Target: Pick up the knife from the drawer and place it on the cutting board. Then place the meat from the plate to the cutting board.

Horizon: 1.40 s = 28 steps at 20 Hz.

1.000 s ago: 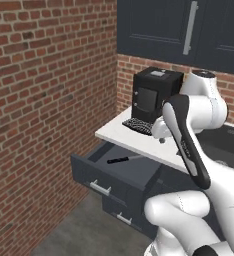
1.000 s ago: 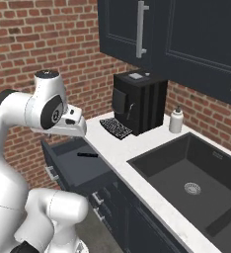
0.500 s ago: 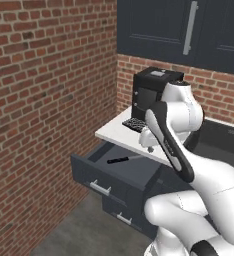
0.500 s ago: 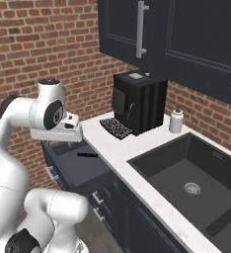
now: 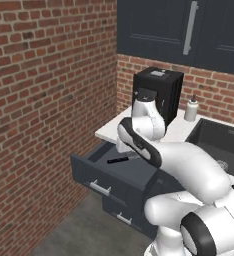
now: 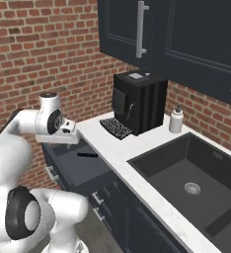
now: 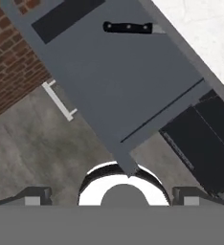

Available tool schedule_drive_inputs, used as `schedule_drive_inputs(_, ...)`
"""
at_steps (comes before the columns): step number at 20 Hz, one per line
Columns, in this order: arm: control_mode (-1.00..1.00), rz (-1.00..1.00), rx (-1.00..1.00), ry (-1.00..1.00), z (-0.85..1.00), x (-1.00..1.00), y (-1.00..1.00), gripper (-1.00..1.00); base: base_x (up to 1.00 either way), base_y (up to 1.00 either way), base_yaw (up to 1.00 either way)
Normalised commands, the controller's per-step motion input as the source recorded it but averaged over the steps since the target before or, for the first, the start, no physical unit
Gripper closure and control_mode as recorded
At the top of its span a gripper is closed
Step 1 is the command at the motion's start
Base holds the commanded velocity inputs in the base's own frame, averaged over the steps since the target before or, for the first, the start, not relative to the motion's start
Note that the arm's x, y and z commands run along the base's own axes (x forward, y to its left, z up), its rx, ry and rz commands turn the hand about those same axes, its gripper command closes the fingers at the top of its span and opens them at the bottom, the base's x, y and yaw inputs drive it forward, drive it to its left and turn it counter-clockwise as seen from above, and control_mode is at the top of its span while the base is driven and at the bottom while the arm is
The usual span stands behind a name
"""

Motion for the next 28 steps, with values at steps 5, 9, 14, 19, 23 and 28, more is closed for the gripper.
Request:
schedule_drive_inputs(5, -1.00, -0.08, 0.18, 0.23, -0.51, 0.97, 0.03, -1.00, 0.00, 0.00, 0.00)
schedule_drive_inputs(9, -1.00, -0.14, 0.11, 0.13, -0.42, 0.80, 0.01, -1.00, 0.00, 0.00, 0.00)
schedule_drive_inputs(14, -1.00, -0.14, 0.00, 0.08, -0.40, 0.53, 0.22, -1.00, 0.00, 0.00, 0.00)
schedule_drive_inputs(19, -1.00, -0.17, -0.09, 0.00, -0.34, 0.15, 0.40, -1.00, 0.00, 0.00, 0.00)
schedule_drive_inputs(23, -1.00, -0.21, -0.04, 0.00, -0.38, 0.00, 0.26, -1.00, 0.00, 0.00, 0.00)
schedule_drive_inputs(28, -1.00, -0.30, -0.02, 0.00, -0.29, 0.09, 0.02, -1.00, 0.00, 0.00, 0.00)
